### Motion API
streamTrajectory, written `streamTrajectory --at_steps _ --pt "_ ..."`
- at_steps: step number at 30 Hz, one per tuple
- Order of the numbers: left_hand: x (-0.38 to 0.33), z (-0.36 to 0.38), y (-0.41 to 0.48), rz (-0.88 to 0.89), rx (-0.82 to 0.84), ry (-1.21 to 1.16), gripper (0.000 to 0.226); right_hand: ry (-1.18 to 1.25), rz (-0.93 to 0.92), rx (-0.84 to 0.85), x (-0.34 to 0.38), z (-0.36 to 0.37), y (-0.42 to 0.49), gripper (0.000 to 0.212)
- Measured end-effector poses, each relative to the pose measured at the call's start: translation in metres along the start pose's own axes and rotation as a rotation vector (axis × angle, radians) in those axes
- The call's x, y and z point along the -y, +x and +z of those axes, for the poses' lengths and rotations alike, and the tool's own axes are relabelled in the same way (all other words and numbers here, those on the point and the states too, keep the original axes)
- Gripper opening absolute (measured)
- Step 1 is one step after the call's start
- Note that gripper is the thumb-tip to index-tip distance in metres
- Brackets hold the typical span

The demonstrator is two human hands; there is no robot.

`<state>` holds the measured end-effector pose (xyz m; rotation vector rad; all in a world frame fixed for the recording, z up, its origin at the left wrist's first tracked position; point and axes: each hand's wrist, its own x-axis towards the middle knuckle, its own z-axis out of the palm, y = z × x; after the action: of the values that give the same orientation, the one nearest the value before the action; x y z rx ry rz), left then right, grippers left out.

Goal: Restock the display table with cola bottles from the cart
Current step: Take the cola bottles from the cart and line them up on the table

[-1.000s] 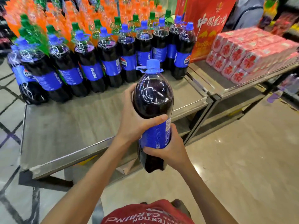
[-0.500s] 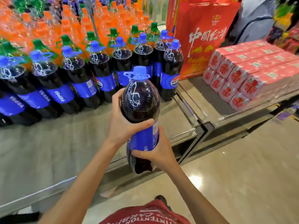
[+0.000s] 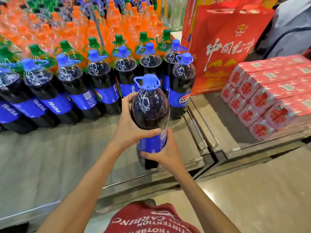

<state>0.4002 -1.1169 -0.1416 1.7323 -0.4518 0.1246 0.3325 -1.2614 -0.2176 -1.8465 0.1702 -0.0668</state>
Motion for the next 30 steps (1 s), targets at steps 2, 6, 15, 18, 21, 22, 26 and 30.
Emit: streamTrajectory --at_steps 2,6,15,18,21,22,26,30 --pt "0.01 0.0 0.01 -0.025 0.002 -0.004 0.112 0.001 -0.002 -0.003 -0.004 0.0 0.013 0.096" --pt "0.03 0.001 0.028 -0.042 0.044 0.018 0.112 -0.037 0.027 0.001 -0.01 0.001 0.038 0.092" --pt "0.064 -0.009 0.062 -0.071 0.149 0.039 0.109 -0.104 0.044 -0.065 -0.034 0.023 0.084 0.101" --pt "0.071 -0.011 0.073 -0.055 0.176 0.048 0.11 -0.094 0.056 -0.093 -0.039 0.027 0.097 0.098" --pt "0.073 -0.01 0.084 -0.045 0.222 0.053 0.109 -0.096 0.051 -0.133 -0.039 0.031 0.107 0.092" --pt "0.072 -0.009 0.087 -0.037 0.237 0.058 0.107 -0.098 0.047 -0.158 -0.039 0.032 0.11 0.091" --pt "0.073 -0.011 0.095 -0.011 0.252 0.074 0.107 -0.101 0.012 -0.23 -0.041 0.036 0.118 0.094" --pt "0.084 -0.015 0.097 -0.007 0.239 0.085 0.12 -0.131 -0.033 -0.238 -0.045 0.036 0.126 0.096"
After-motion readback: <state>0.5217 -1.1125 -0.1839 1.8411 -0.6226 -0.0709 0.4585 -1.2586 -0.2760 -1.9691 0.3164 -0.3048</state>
